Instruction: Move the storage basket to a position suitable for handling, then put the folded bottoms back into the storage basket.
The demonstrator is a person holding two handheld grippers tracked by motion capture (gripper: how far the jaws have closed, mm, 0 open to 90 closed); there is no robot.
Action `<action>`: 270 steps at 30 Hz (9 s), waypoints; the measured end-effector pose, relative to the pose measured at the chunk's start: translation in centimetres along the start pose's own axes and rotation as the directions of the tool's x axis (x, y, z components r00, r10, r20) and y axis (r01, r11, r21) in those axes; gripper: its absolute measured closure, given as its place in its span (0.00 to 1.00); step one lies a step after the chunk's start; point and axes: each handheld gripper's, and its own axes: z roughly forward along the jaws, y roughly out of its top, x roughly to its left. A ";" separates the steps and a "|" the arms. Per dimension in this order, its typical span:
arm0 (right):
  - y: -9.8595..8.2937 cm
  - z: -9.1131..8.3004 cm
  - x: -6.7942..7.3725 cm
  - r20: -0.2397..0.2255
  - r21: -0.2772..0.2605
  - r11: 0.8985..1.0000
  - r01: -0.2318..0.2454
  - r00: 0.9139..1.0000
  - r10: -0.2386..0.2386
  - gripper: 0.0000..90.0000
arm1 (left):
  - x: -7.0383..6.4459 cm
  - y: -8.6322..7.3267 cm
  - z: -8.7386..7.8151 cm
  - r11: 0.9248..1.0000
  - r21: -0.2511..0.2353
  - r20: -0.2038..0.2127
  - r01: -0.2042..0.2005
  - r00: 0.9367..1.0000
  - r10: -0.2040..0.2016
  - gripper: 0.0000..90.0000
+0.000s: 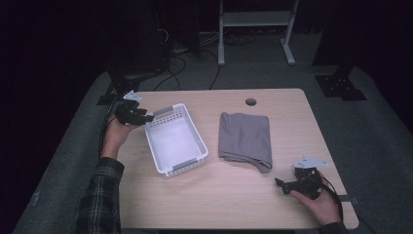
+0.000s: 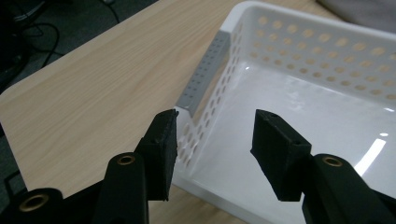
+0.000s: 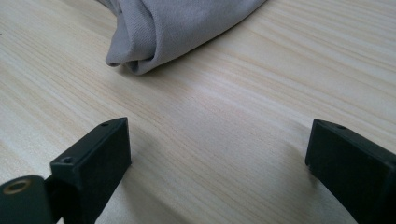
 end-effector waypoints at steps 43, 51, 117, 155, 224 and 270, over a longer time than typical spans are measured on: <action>0.0 0.0 0.0 0.000 0.000 1.000 0.000 1.000 0.000 0.06 | -1.2 -2.9 -0.2 0.997 0.070 0.073 0.032 0.997 -0.037 0.87; 0.0 0.0 0.0 0.000 0.000 1.000 0.000 1.000 0.000 0.06 | -2.1 -4.4 -1.9 0.995 0.089 0.091 0.038 0.995 -0.046 0.87; 0.0 0.0 0.0 0.003 0.000 1.000 -0.004 1.000 0.004 0.06 | -11.5 -14.2 -10.9 0.988 -0.080 -0.105 0.133 0.984 -0.141 0.21; 0.5 -0.2 0.7 -0.020 0.042 0.999 -0.020 1.000 0.021 0.07 | -15.7 -19.3 -6.3 0.992 -0.024 -0.016 0.125 0.992 -0.125 0.00; 15.0 12.4 10.6 -0.189 0.052 0.969 0.243 0.955 -0.230 0.69 | -15.6 -19.2 -6.3 0.994 -0.017 -0.005 0.109 0.994 -0.109 0.00; 8.5 4.9 10.6 -0.337 0.079 0.950 0.302 0.905 -0.260 0.82 | -15.5 -19.2 -6.3 0.992 -0.022 -0.017 0.123 0.992 -0.124 0.00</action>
